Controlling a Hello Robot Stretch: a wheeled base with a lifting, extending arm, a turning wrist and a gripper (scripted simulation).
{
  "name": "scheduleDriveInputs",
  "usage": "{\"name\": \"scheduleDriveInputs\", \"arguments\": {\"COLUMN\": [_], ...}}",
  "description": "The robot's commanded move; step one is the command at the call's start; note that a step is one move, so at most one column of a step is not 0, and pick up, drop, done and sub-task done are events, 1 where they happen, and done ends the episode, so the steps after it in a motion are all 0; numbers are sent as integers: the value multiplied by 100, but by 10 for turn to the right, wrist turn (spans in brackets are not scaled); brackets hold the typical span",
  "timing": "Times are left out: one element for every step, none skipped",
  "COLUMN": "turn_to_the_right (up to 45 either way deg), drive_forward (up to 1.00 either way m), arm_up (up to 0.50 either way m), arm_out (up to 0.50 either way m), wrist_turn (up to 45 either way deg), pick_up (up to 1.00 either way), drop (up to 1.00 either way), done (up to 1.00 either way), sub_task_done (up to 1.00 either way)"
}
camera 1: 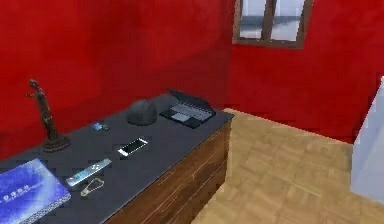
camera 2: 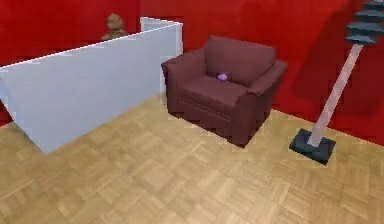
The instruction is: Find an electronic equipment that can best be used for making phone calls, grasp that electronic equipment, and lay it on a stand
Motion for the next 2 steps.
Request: {"name": "scheduleDriveInputs", "arguments": {"turn_to_the_right": [0, -450], "drive_forward": [55, 0], "arm_up": [0, 0], "arm_out": [0, 0], "wrist_turn": [0, 0], "pick_up": [0, 0], "drop": [0, 0], "done": [0, 0], "sub_task_done": [0, 0]}}
